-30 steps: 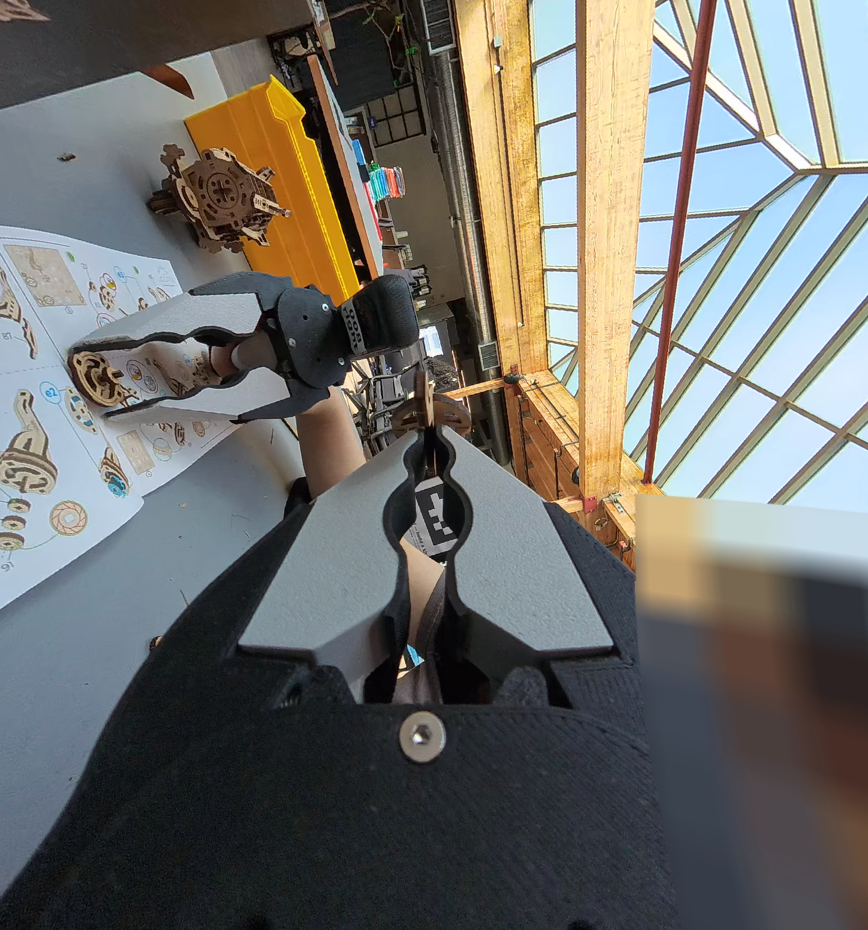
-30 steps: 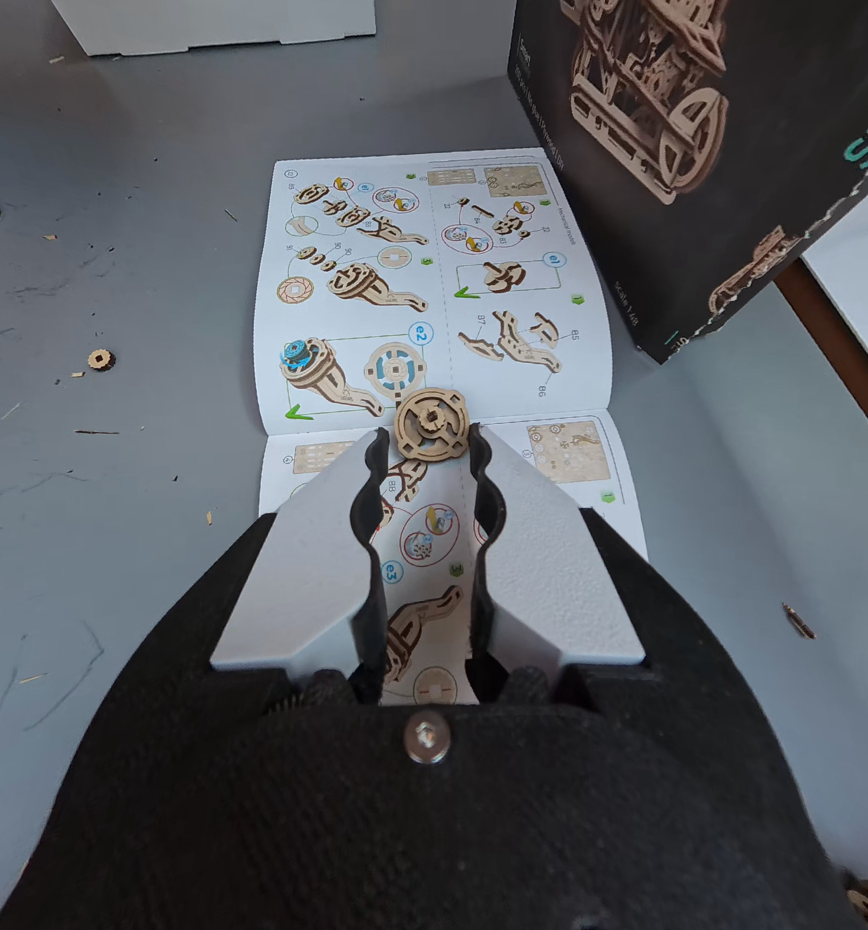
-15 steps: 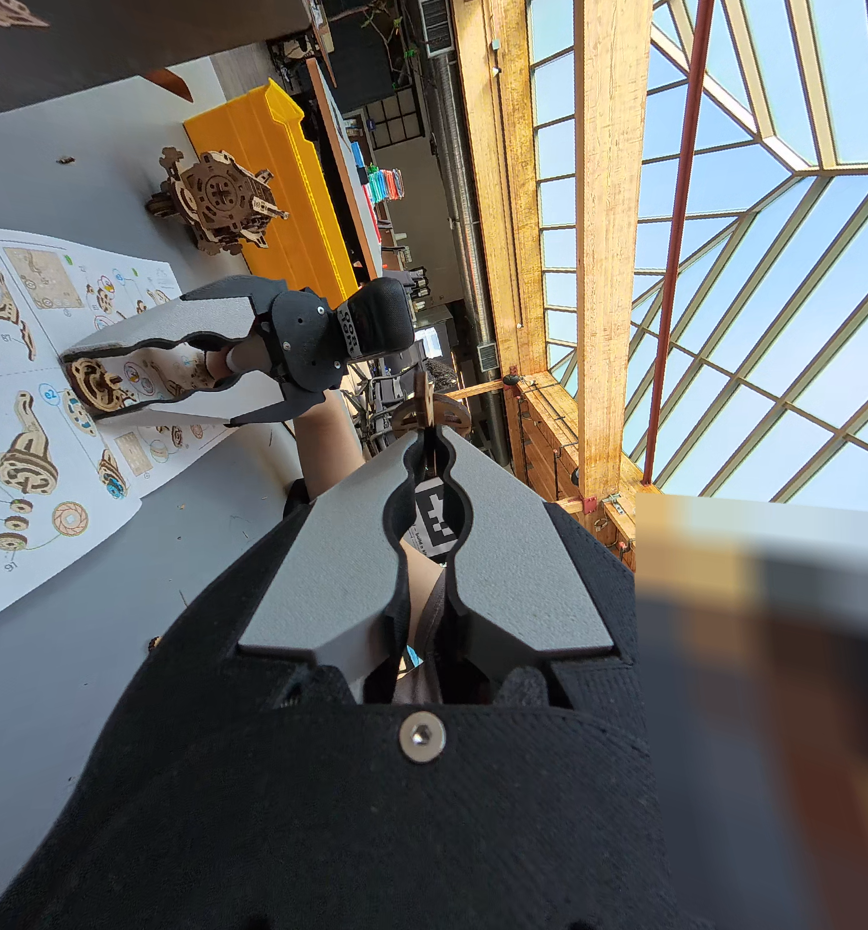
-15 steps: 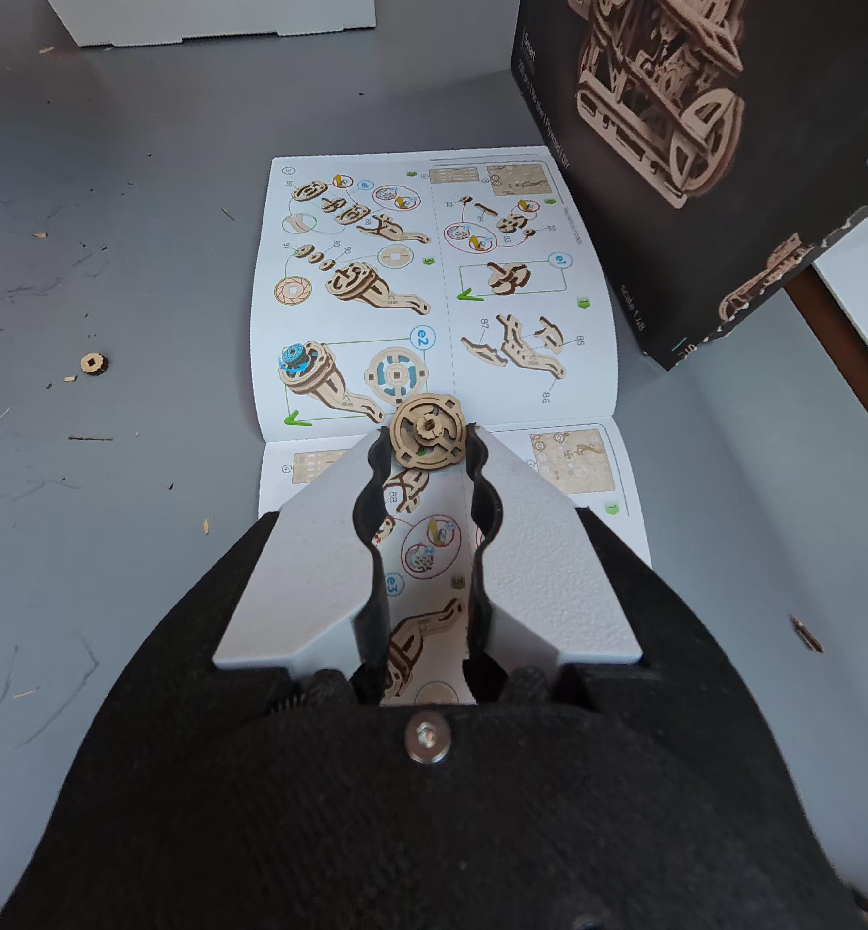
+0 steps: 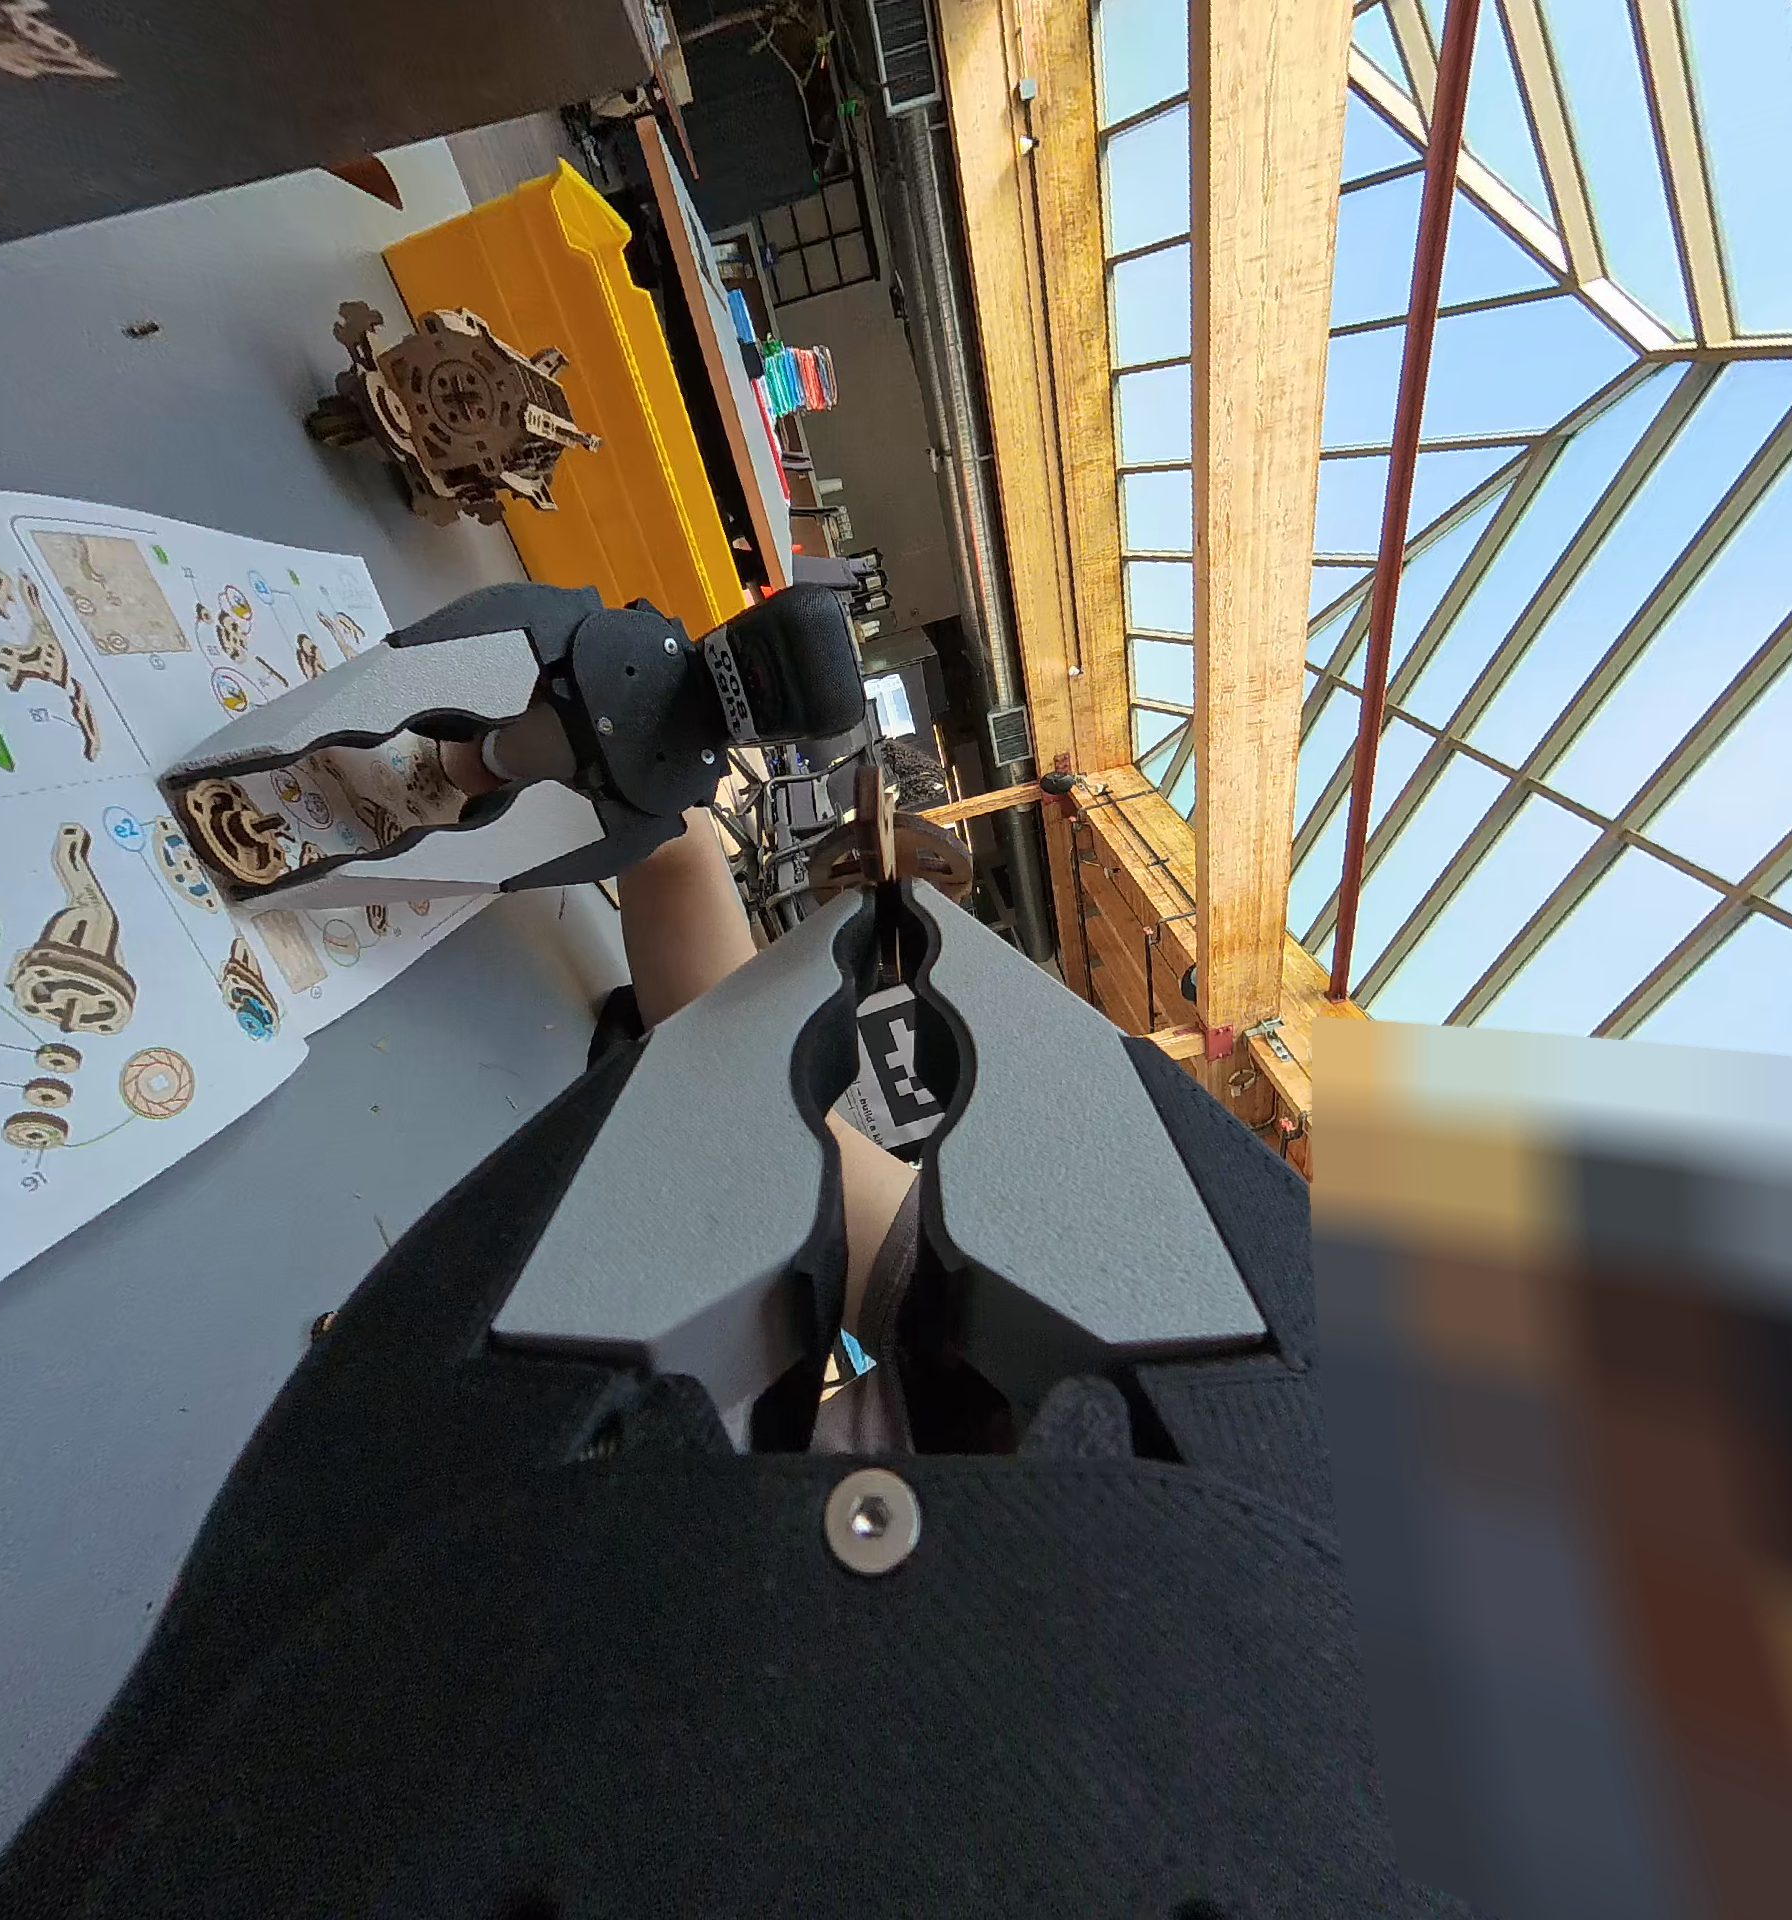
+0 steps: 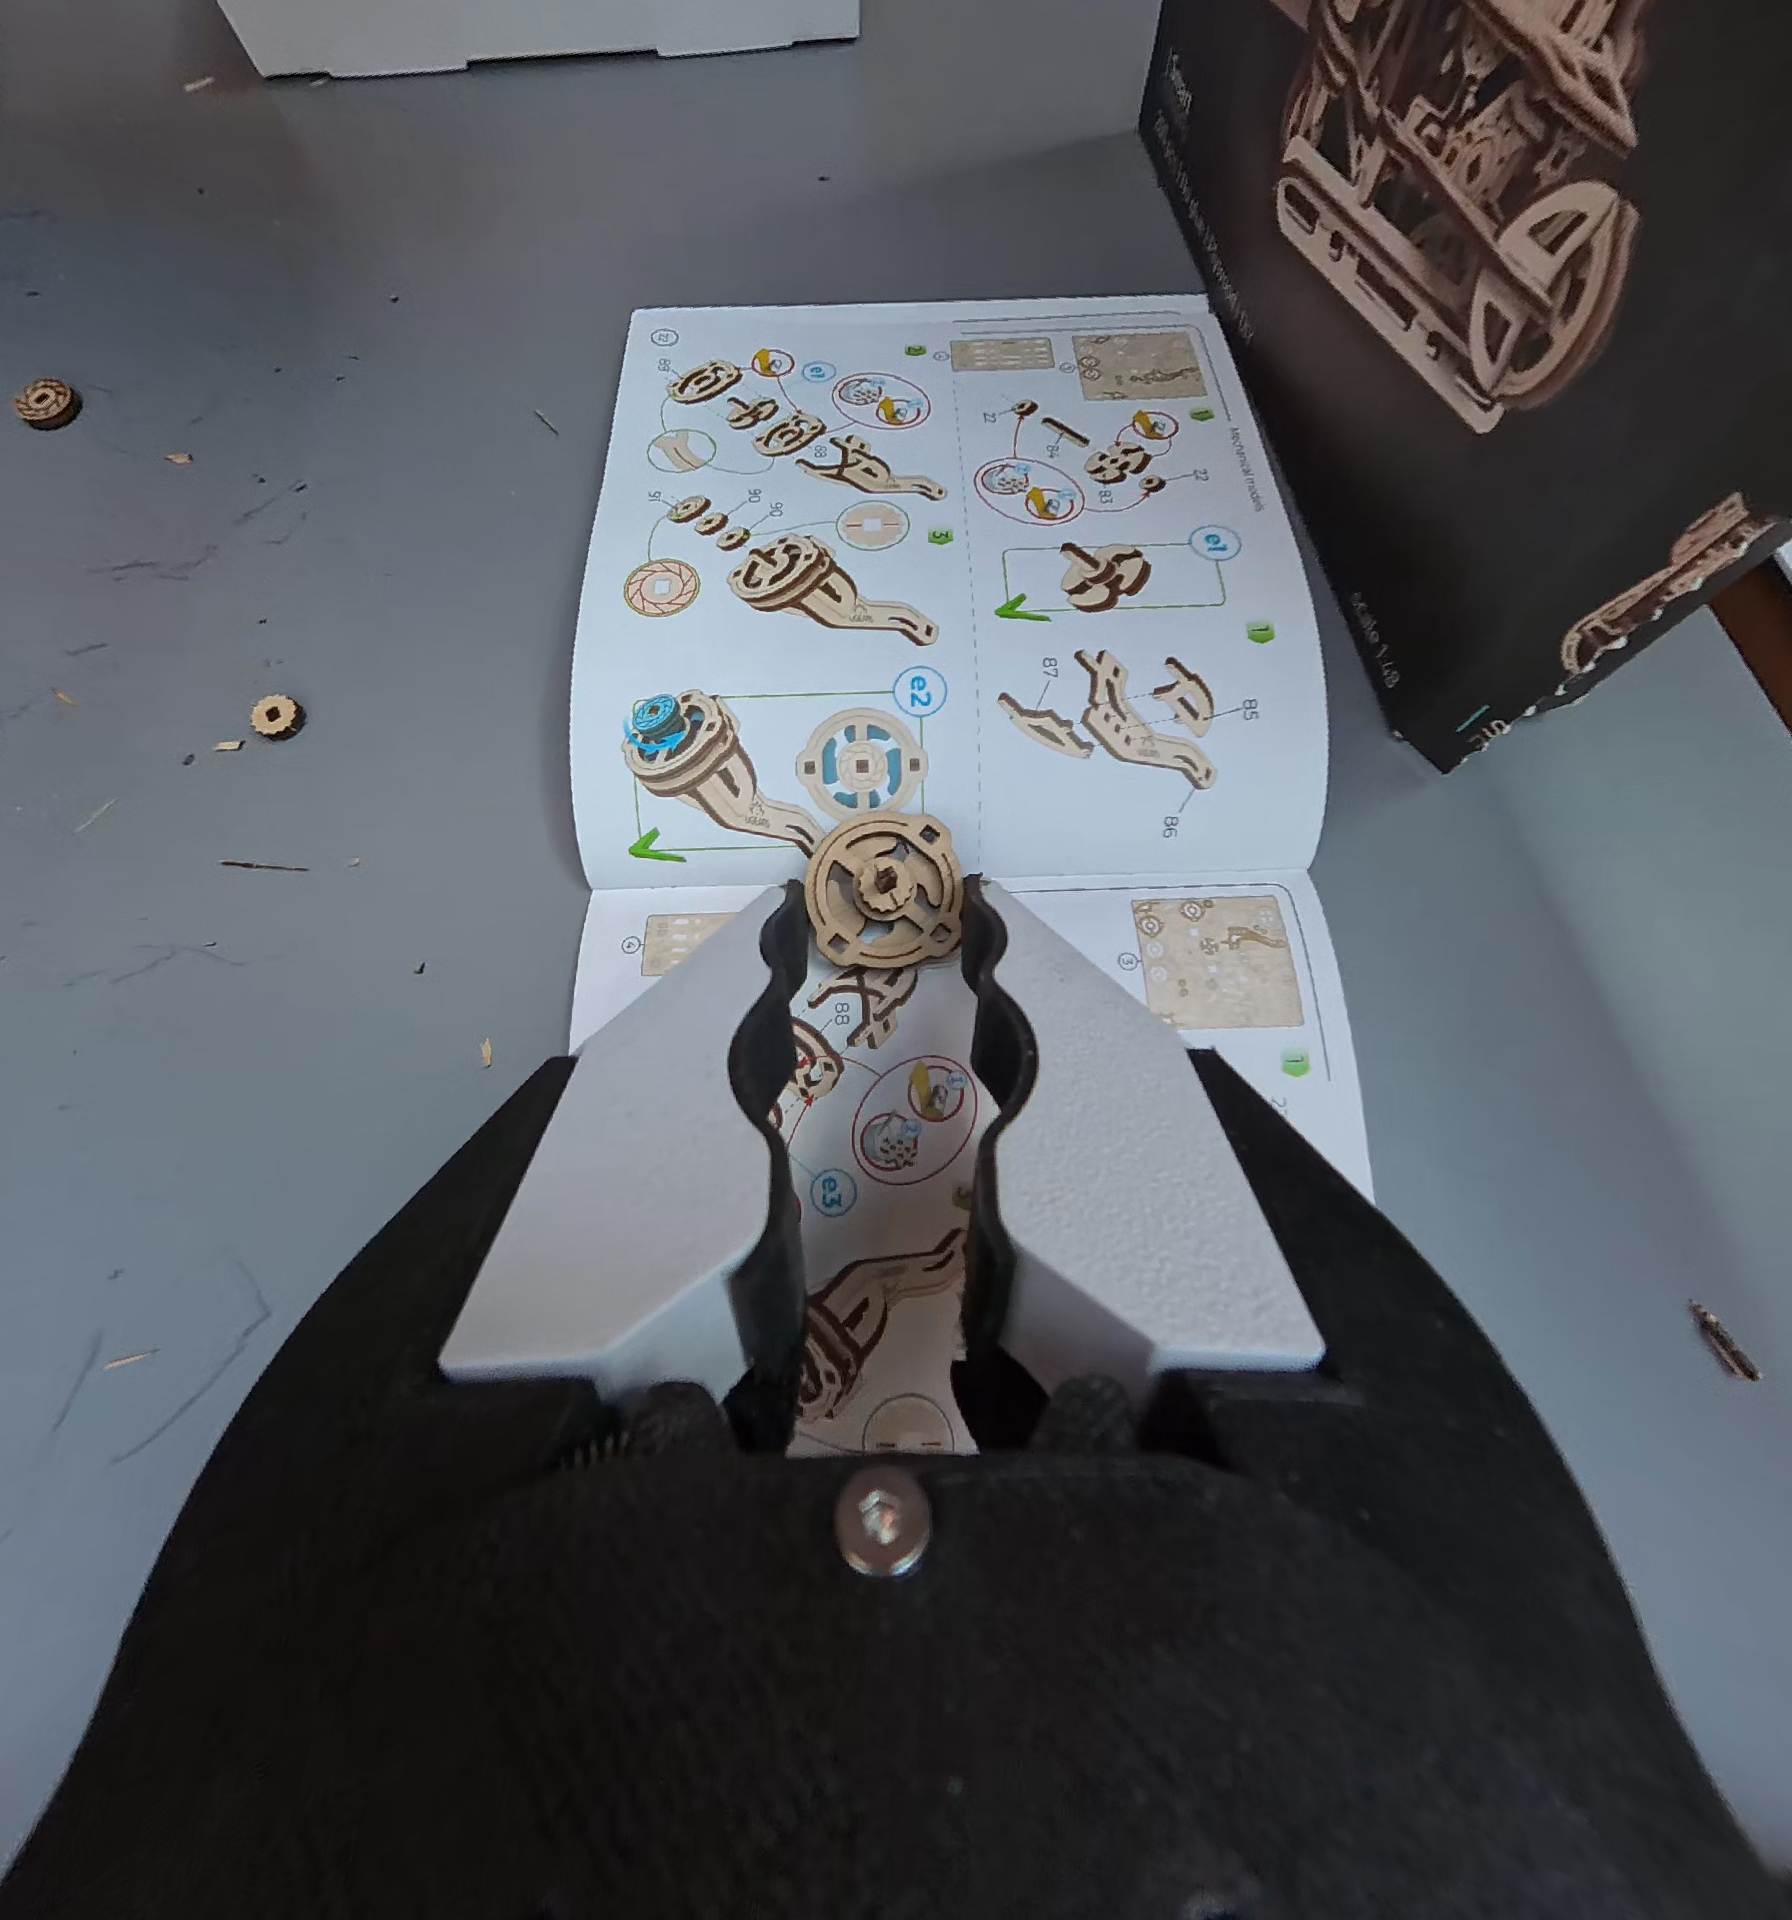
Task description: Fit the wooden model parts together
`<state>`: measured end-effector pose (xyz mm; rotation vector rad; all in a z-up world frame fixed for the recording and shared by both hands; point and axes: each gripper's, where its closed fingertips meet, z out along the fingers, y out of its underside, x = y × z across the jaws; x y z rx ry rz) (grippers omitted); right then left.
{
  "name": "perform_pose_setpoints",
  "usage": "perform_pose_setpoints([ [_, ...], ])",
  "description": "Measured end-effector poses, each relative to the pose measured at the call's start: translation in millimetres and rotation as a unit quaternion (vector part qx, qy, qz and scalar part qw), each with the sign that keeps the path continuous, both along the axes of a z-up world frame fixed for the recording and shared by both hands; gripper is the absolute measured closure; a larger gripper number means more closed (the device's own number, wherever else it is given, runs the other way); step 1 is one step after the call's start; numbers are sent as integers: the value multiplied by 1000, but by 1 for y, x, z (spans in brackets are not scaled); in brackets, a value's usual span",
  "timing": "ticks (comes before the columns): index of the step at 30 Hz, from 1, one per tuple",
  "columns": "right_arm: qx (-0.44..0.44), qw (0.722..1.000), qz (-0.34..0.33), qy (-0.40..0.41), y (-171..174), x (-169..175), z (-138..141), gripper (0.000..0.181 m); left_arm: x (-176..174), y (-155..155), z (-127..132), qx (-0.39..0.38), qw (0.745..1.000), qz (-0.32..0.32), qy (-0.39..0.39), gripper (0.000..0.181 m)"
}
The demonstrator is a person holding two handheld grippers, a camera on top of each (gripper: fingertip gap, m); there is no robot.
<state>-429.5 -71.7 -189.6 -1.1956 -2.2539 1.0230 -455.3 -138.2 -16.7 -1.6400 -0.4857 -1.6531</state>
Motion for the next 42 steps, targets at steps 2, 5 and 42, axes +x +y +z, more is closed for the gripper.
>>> perform_pose_setpoints([
  [2,-3,1000,5,-3,-1,2,0,152,0,0,0,0,1000,0,0,181],
  [5,-6,1000,8,-5,-2,4,1,152,0,-1,0,0,1000,-1,1,181],
  [42,4,999,38,7,-11,16,12,152,39,-82,-119,-179,983,-5,-32,181],
])
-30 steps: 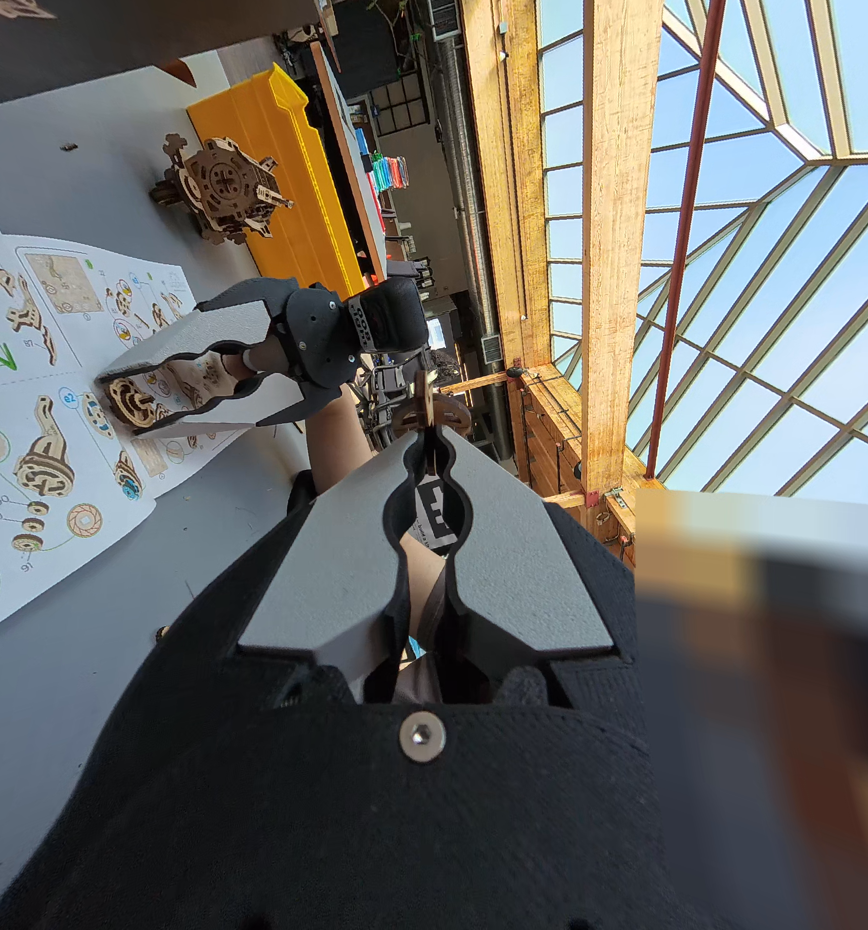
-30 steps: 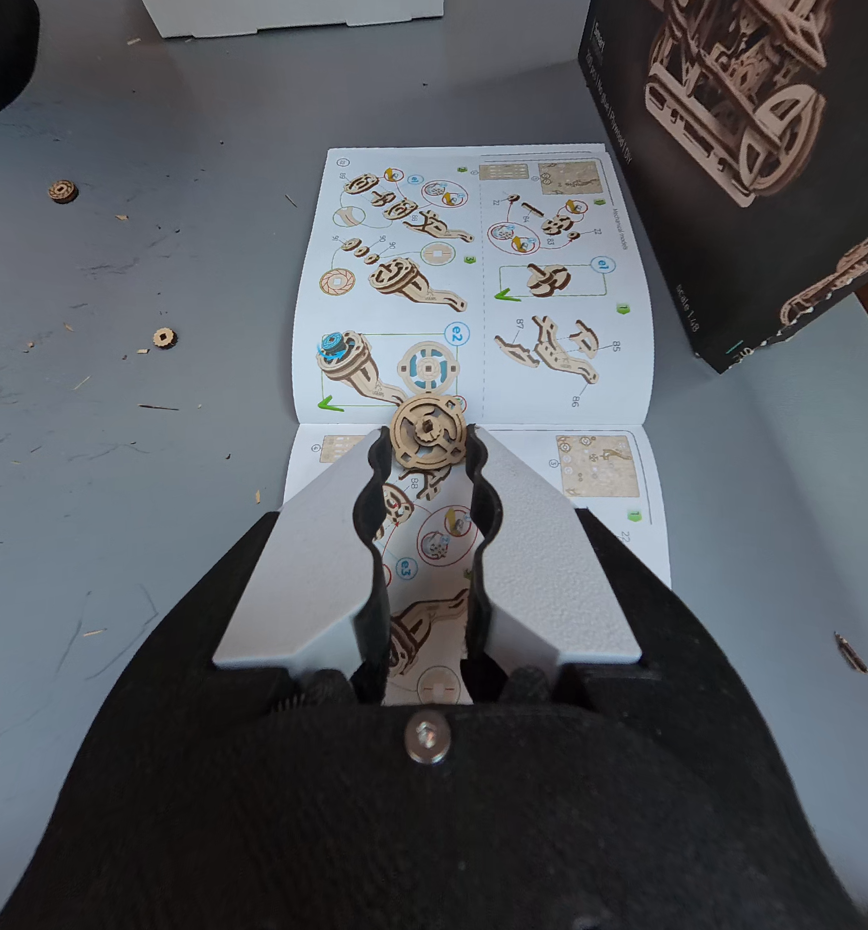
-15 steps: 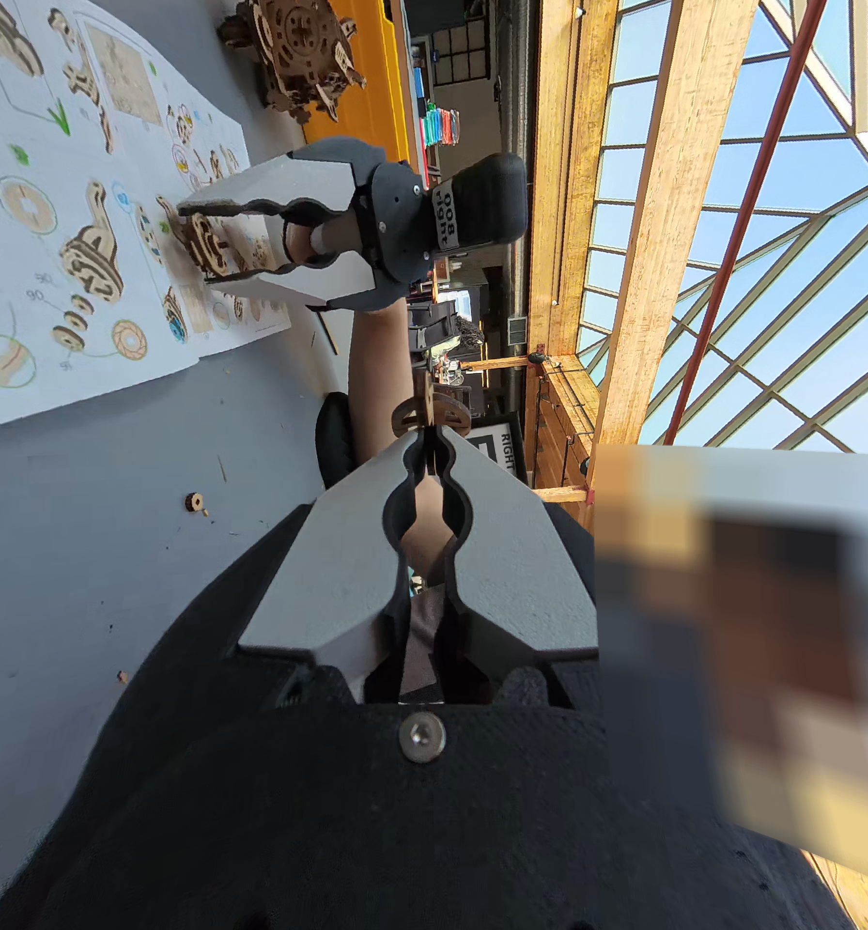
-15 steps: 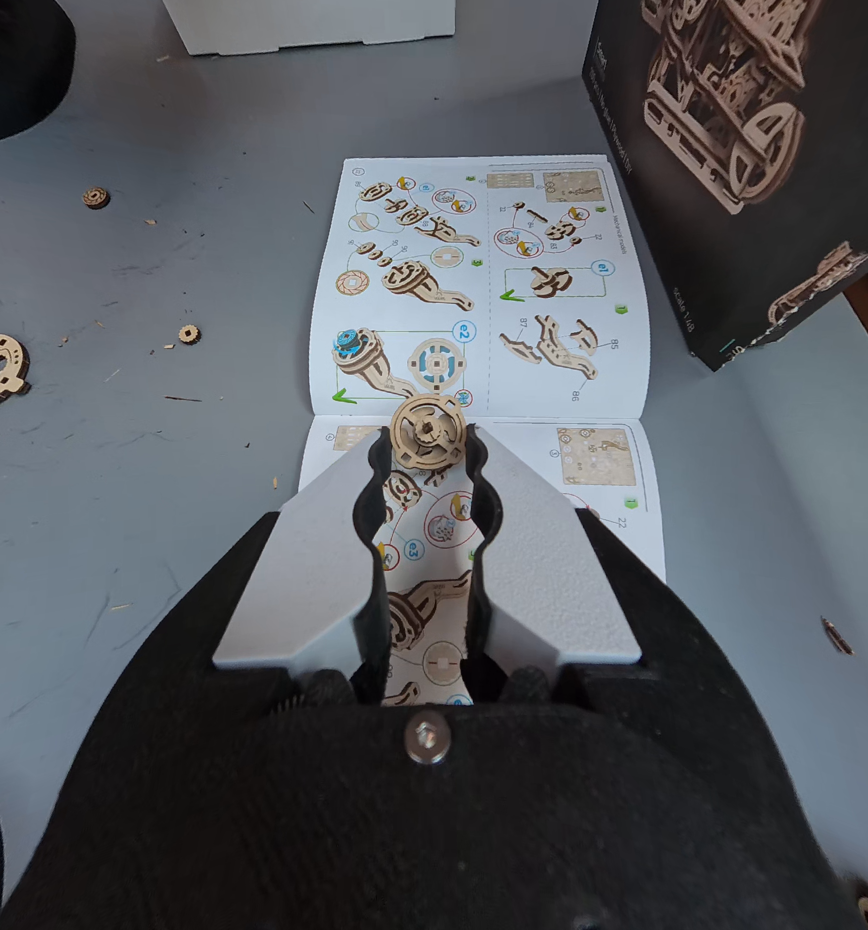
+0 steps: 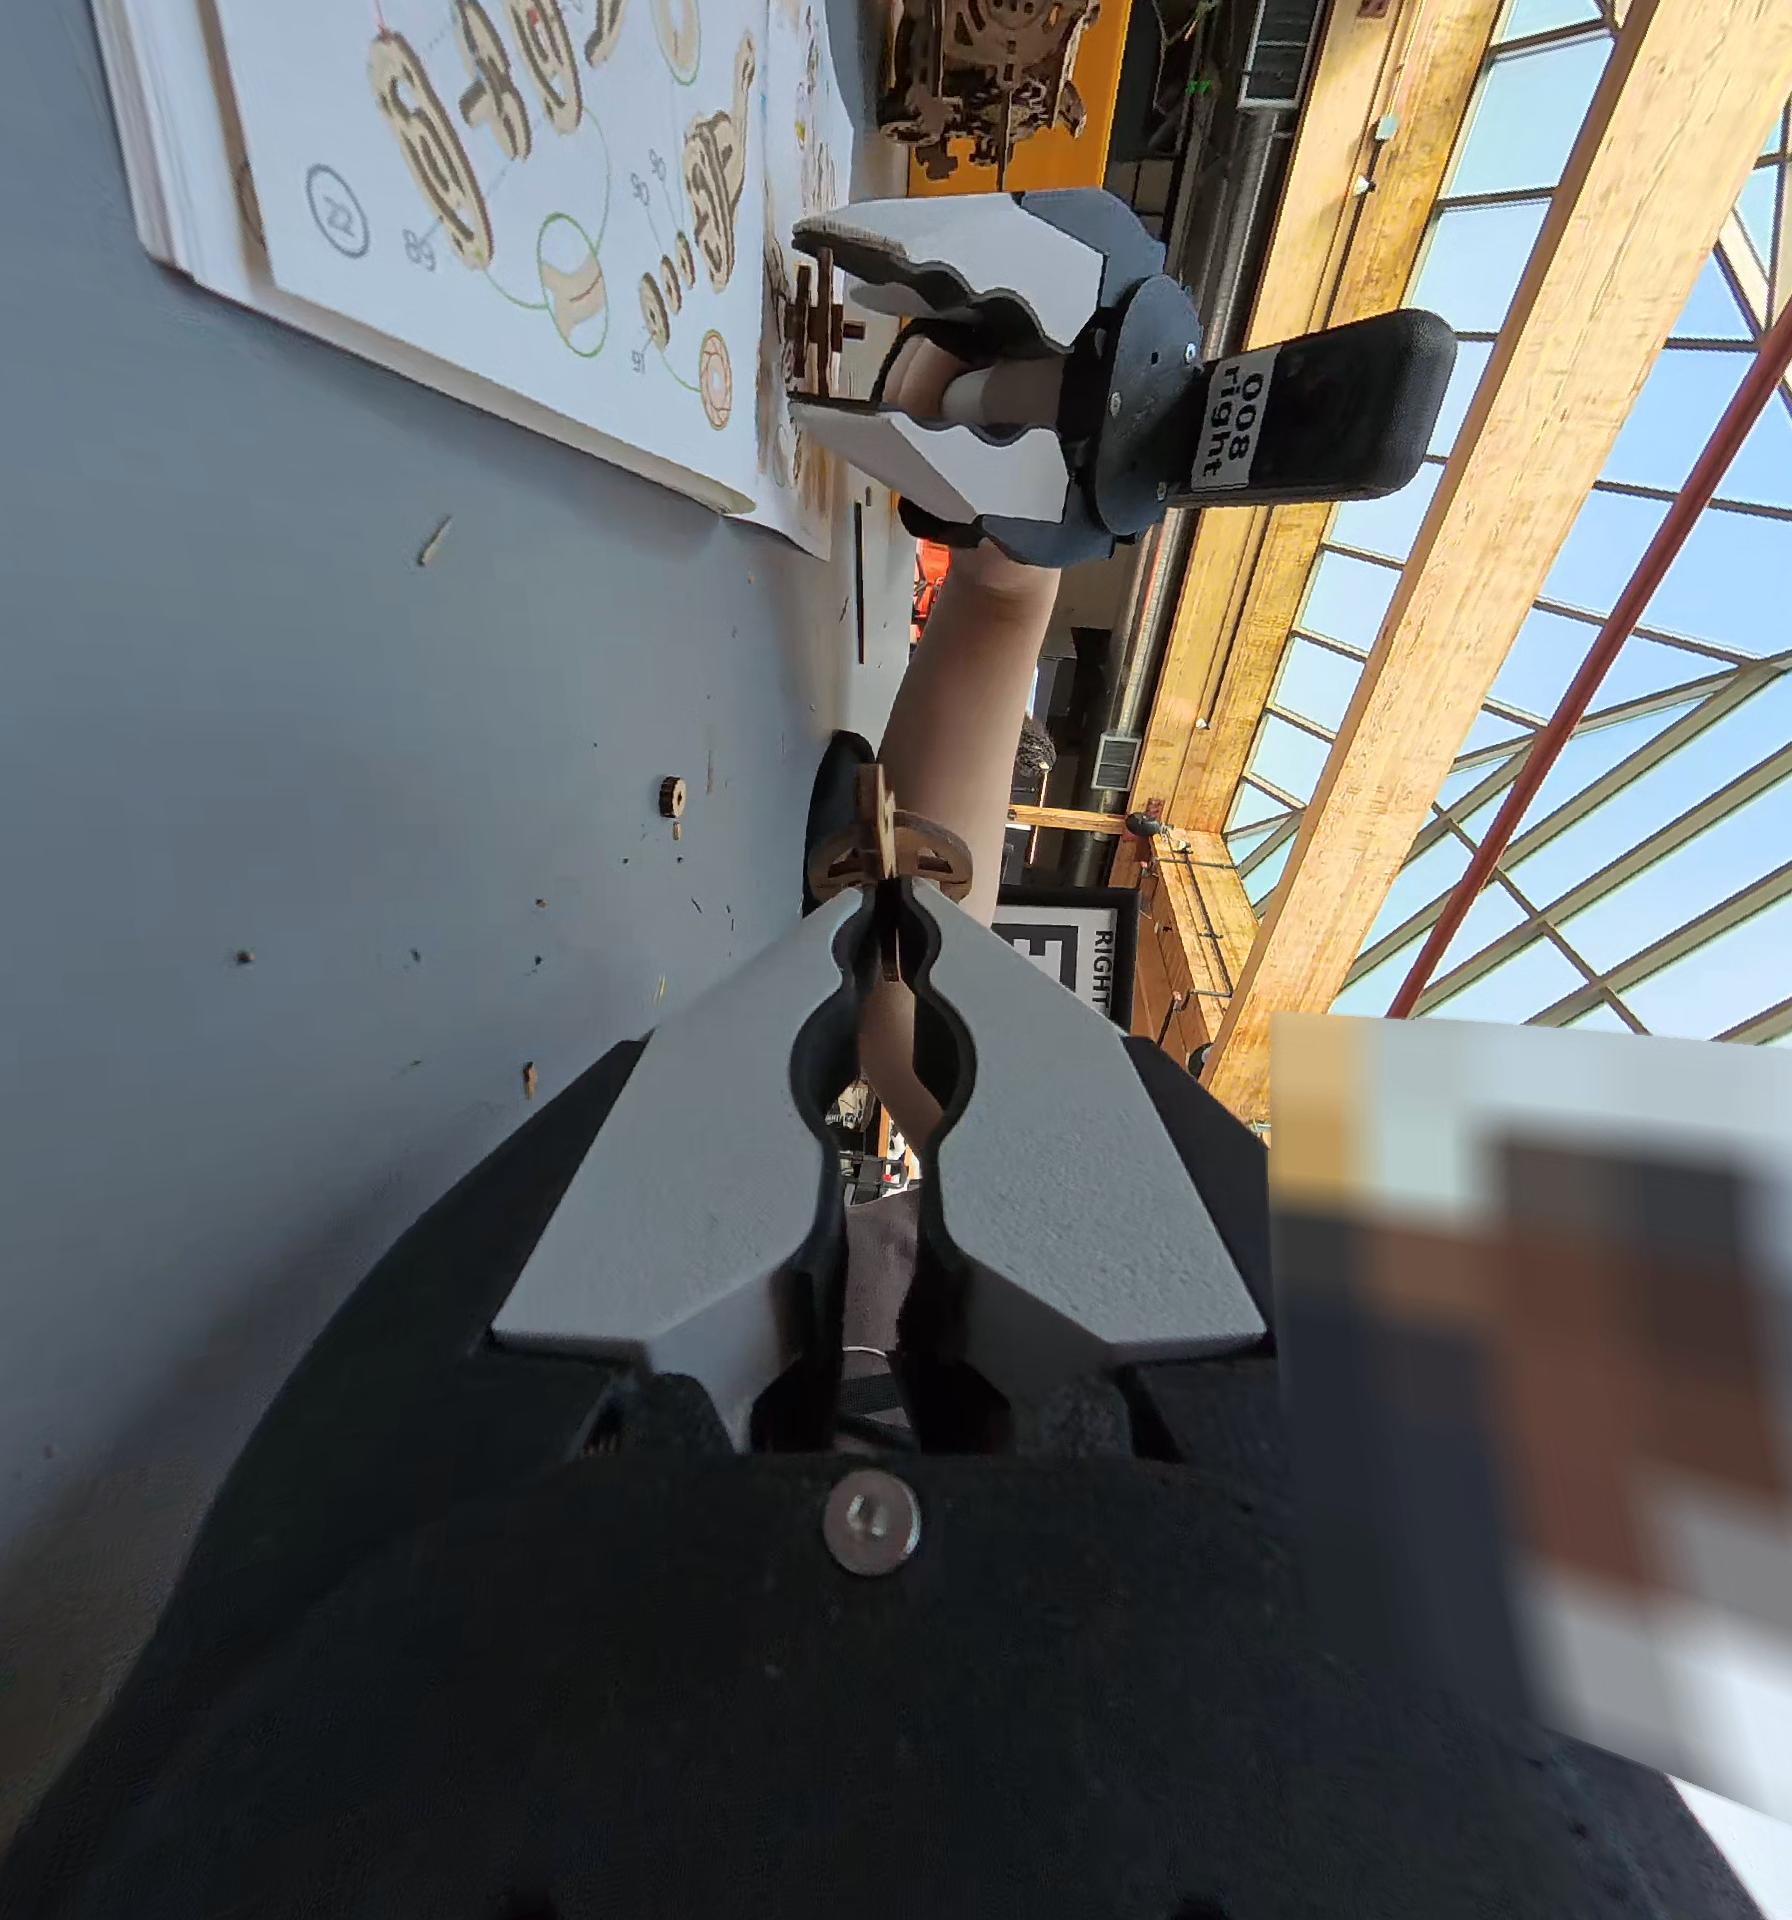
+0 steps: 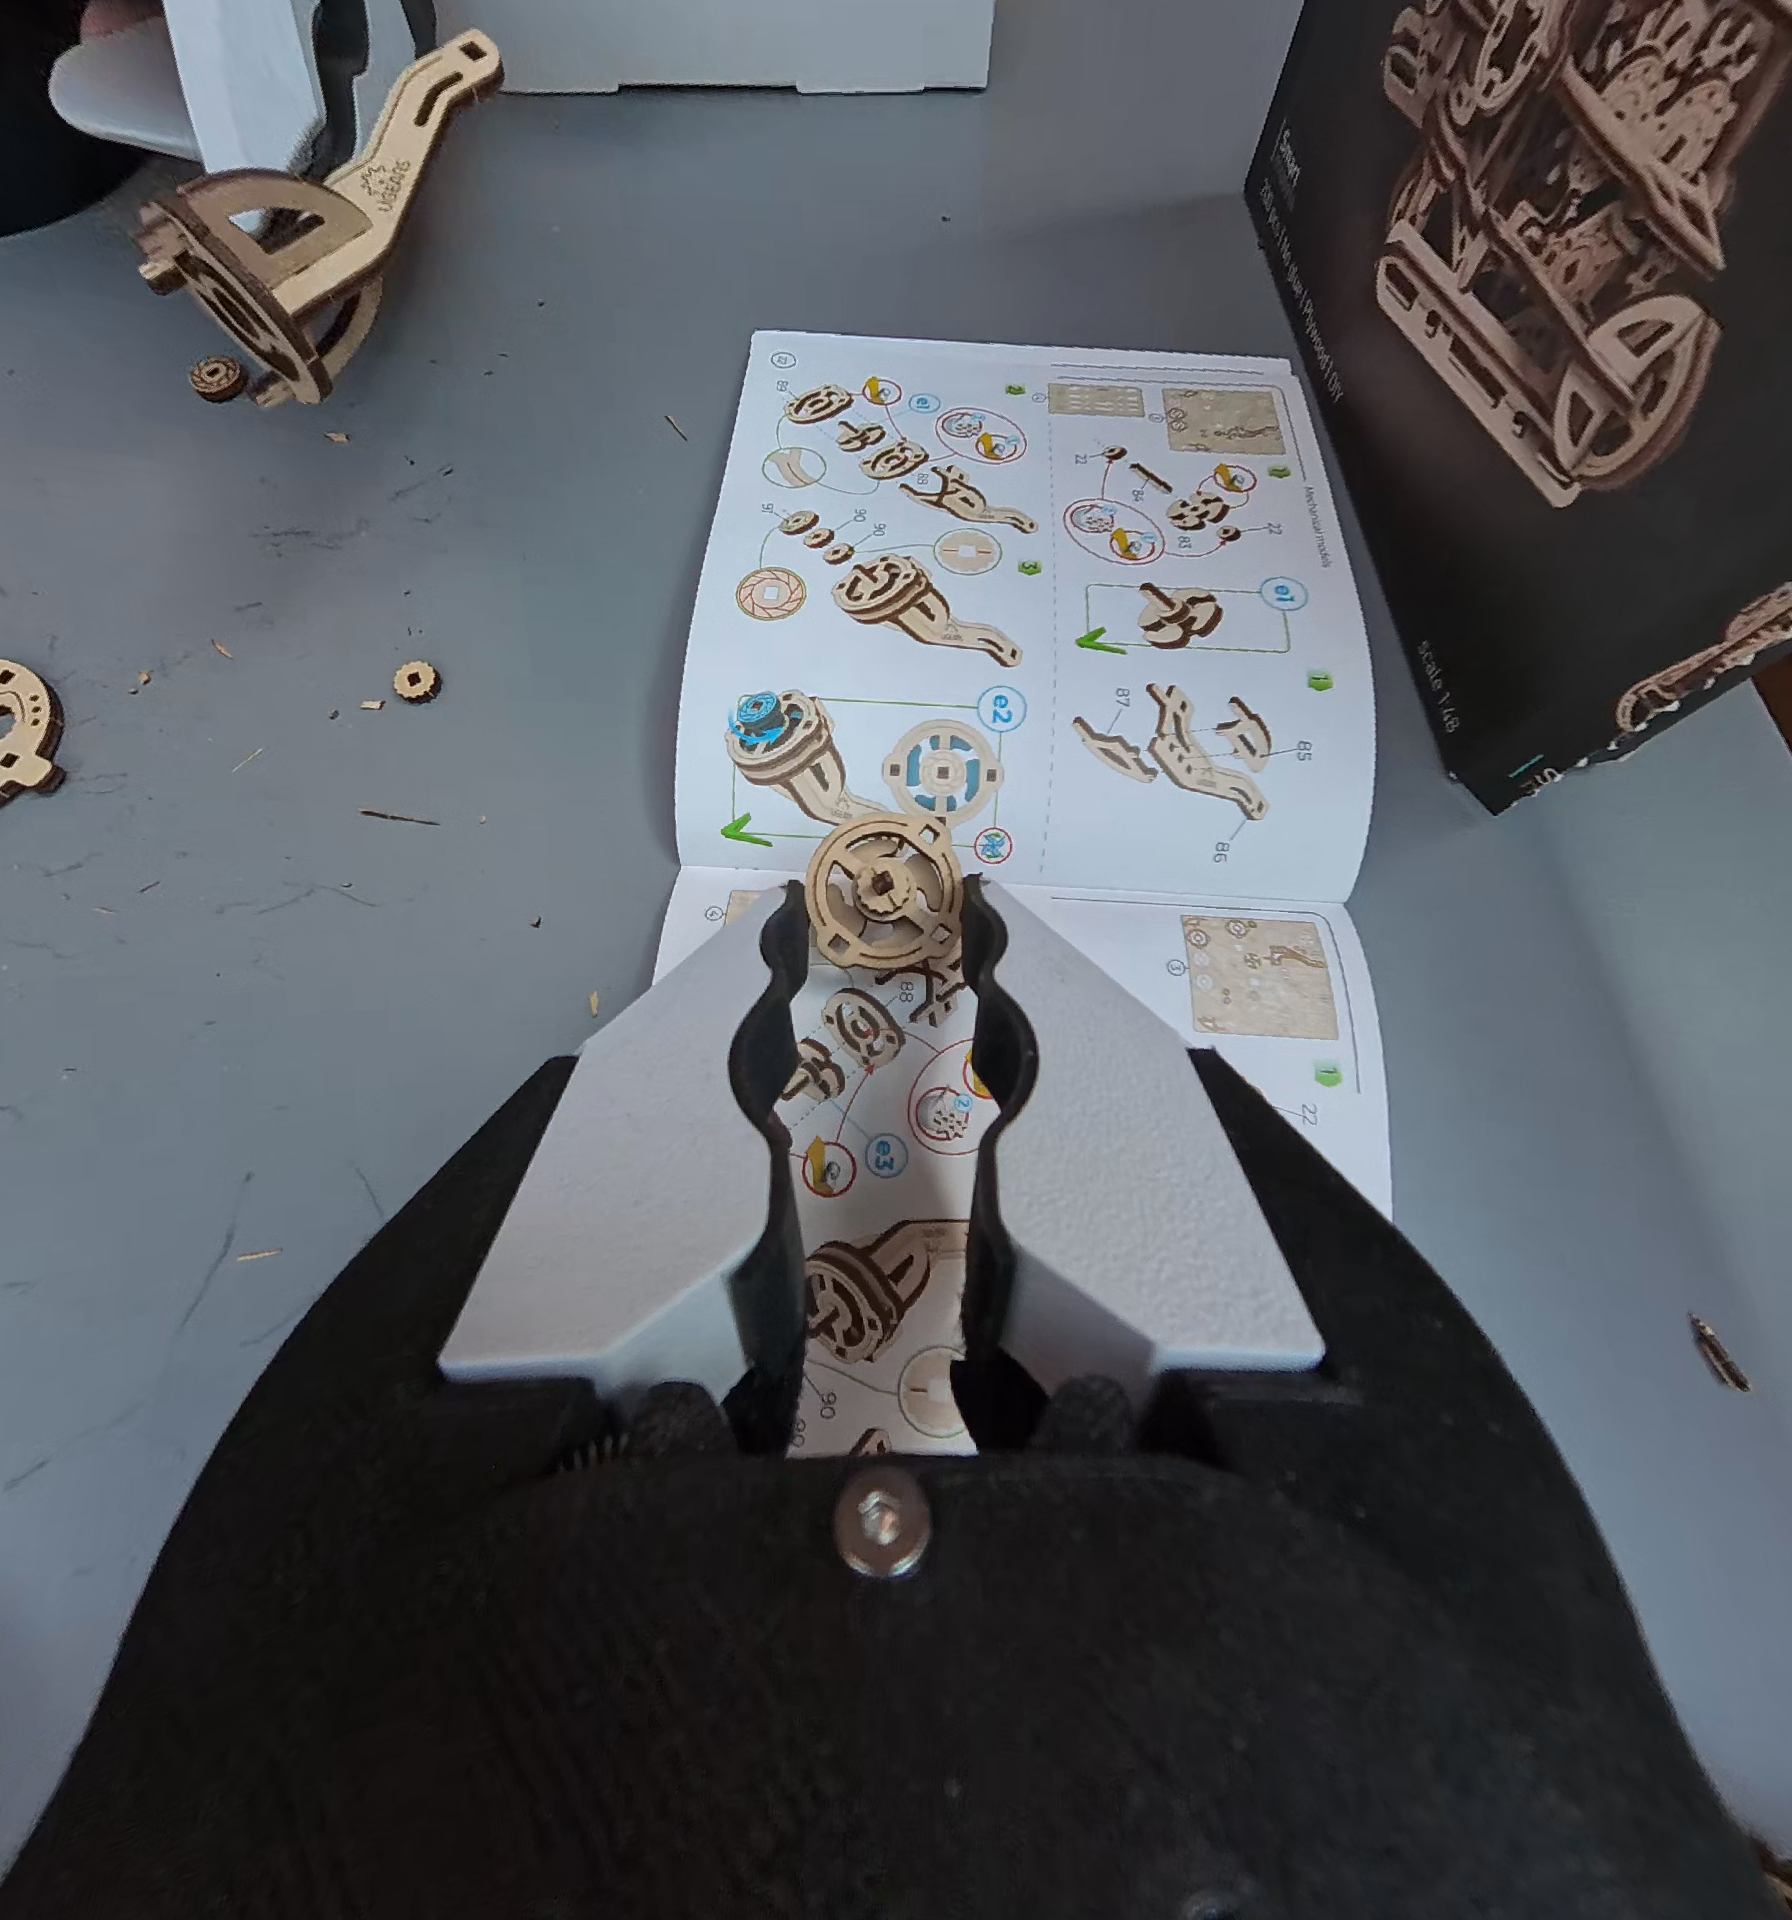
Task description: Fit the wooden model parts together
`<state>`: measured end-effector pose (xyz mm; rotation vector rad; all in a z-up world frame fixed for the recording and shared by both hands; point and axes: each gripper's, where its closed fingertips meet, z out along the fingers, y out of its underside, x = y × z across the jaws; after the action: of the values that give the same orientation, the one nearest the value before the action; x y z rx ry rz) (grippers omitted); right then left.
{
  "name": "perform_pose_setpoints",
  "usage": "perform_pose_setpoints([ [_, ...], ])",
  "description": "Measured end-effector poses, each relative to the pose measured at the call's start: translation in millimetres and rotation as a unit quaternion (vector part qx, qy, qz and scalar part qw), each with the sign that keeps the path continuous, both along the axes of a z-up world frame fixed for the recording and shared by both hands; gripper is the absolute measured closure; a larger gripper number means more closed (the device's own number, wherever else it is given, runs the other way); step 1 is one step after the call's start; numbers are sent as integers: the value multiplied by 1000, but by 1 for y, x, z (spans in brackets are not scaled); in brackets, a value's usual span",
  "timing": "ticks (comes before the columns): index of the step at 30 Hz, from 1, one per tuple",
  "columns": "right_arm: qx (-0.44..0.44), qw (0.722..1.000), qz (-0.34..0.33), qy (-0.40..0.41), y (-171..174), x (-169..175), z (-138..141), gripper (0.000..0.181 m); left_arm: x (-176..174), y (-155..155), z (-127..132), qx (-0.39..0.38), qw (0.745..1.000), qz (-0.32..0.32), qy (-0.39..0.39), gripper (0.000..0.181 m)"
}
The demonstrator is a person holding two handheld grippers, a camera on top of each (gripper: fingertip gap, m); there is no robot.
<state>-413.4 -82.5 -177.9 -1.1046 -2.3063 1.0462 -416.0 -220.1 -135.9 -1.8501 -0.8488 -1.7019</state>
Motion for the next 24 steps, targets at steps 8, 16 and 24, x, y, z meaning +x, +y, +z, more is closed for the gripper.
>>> perform_pose_setpoints([
  [8,5,1000,7,-3,-2,1,-5,152,-4,-5,-19,-17,1000,13,7,181],
  [16,9,1000,9,-7,-2,3,-8,152,3,-5,-25,-24,999,-12,21,181],
  [24,7,1000,11,-8,-4,5,-9,152,8,-1,-29,-24,998,-53,18,181],
])
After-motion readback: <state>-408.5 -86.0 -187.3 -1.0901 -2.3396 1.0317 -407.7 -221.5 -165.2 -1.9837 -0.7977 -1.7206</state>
